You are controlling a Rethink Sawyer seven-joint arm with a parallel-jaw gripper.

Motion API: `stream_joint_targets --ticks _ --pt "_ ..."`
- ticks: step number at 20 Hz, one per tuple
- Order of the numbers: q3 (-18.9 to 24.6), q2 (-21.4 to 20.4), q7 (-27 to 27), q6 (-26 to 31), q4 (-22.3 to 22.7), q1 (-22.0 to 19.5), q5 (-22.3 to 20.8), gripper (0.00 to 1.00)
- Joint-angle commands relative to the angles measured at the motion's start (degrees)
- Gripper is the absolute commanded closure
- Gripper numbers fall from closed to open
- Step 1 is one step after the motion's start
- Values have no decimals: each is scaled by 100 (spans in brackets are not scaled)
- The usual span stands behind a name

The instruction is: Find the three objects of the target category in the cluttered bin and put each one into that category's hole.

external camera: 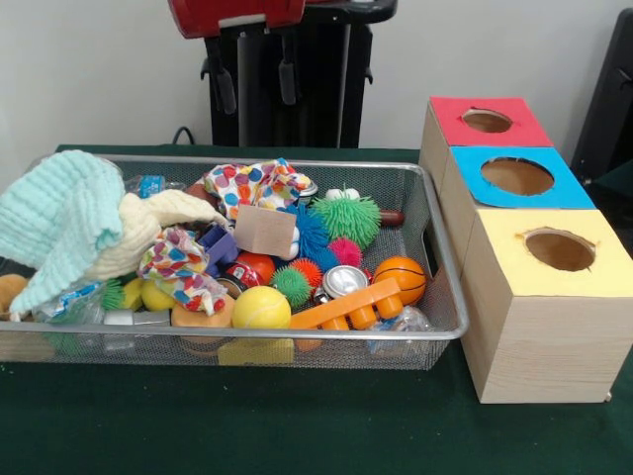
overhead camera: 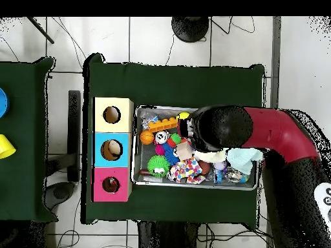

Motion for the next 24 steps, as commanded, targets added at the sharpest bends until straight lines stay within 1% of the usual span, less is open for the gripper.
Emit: stream_joint_targets --ticks 1,5,8,12,17,21,24 --pt "-343 -208 648 103 113 325 3 0" --pt "-412 -50 593 487 -487 457 10 0" --pt "-444 136 265 798 -936 391 -8 0" --pt "-428 350 -50 1032 -1404 300 -26 0" --pt "-318 713 -394 1484 -2097 169 12 0" --pt "-235 1110 -579 1860 -2727 90 30 0" --pt "-167 1354 -800 1959 -3052 44 -47 0"
